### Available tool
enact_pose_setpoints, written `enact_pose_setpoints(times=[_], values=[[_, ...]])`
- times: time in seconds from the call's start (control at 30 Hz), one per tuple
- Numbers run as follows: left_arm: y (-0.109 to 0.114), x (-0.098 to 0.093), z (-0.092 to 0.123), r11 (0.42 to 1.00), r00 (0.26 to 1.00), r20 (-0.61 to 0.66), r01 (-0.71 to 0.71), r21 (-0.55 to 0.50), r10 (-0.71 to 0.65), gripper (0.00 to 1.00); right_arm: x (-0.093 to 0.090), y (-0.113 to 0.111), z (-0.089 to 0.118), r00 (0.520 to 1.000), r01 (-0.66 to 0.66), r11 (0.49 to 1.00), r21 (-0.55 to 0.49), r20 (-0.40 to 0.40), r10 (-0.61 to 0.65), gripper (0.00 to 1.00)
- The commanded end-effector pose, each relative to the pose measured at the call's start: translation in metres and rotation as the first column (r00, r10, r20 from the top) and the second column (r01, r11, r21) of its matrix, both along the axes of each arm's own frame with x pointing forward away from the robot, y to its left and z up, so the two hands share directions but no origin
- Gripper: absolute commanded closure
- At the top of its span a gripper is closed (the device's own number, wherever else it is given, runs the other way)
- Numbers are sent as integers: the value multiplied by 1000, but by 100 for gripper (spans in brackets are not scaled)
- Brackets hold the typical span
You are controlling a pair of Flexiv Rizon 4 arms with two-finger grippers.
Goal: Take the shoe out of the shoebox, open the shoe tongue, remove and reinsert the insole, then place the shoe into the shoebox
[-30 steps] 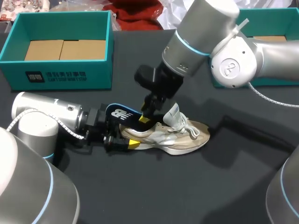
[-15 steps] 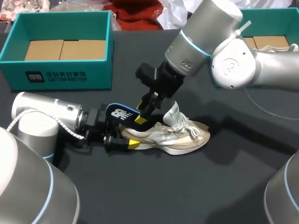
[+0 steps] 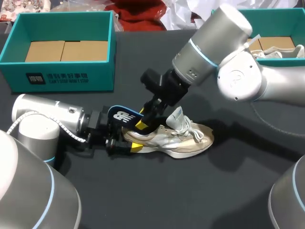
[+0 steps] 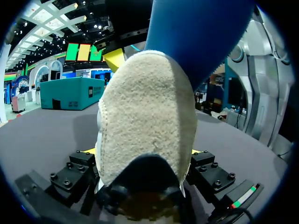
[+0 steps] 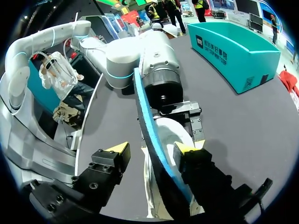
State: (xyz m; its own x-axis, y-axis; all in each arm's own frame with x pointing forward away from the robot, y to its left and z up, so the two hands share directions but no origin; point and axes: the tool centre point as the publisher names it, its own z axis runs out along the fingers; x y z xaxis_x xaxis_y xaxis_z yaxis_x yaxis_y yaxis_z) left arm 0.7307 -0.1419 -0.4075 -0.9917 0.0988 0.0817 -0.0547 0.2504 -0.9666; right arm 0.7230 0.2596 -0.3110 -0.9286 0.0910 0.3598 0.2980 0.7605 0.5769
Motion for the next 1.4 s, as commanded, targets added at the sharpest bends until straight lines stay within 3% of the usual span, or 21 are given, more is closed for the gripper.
enact_pose_setpoints(times=[0.03,0.37,0.5,0.57,0.87,1.0,1.4], values=[[0,-1,-3,1000,1000,0,-2,1,2,100,-1,9,-9,1000,0,1000,22,-2,0,55],[0,-1,-3,1000,1000,0,-2,1,2,100,-2,15,-13,1000,5,999,44,-14,-5,64],[0,-1,-3,1000,1000,0,-2,1,2,100,-3,16,-13,1000,8,999,41,-16,-7,79],[0,-1,-3,1000,1000,0,-2,1,2,100,-3,16,-14,1000,10,999,40,-17,-9,100],[0,-1,-3,1000,1000,0,-2,1,2,100,-4,17,-4,1000,-14,1000,23,3,14,100],[0,-1,-3,1000,1000,0,-2,1,2,100,-8,26,17,995,-87,995,57,50,84,100],[0,-1,-3,1000,1000,0,-2,1,2,100,-8,26,17,995,-87,995,57,50,84,100]])
